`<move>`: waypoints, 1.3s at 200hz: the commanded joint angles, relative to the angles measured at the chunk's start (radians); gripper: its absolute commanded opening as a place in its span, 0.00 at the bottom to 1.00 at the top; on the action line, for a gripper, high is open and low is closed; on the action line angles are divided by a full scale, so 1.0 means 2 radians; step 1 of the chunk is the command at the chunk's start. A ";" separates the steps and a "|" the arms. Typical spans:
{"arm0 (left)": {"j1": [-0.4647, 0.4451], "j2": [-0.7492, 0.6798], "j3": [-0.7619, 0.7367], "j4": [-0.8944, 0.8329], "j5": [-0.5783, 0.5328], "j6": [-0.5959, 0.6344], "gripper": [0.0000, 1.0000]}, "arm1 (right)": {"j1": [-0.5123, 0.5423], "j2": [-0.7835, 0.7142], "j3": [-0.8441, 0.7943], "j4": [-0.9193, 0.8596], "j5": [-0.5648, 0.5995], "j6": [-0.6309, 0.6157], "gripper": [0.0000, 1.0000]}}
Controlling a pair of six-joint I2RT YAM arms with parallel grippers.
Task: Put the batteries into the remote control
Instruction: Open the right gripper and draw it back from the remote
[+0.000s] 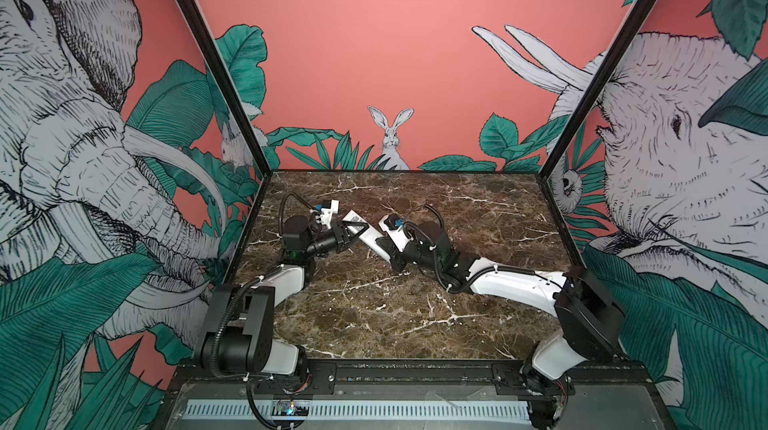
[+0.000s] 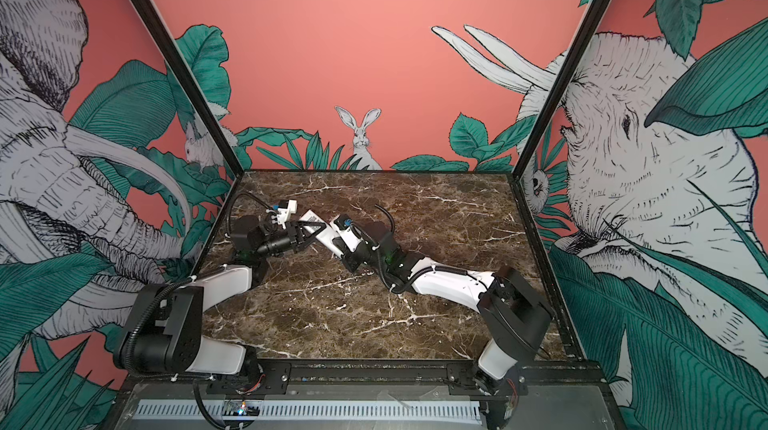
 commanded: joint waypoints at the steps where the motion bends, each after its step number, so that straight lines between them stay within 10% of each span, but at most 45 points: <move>1: -0.007 -0.044 0.022 0.065 0.048 -0.027 0.00 | 0.000 0.034 -0.025 -0.095 0.013 0.004 0.07; 90: -0.007 -0.077 0.062 -0.227 0.039 0.185 0.00 | -0.020 -0.047 -0.013 -0.114 -0.028 0.021 0.32; 156: -0.010 -0.074 0.066 -0.251 0.052 0.214 0.01 | -0.060 -0.086 -0.002 -0.142 -0.116 0.082 0.59; 260: -0.033 -0.077 0.081 -0.289 0.059 0.250 0.01 | -0.081 -0.033 0.024 -0.147 -0.227 0.122 0.59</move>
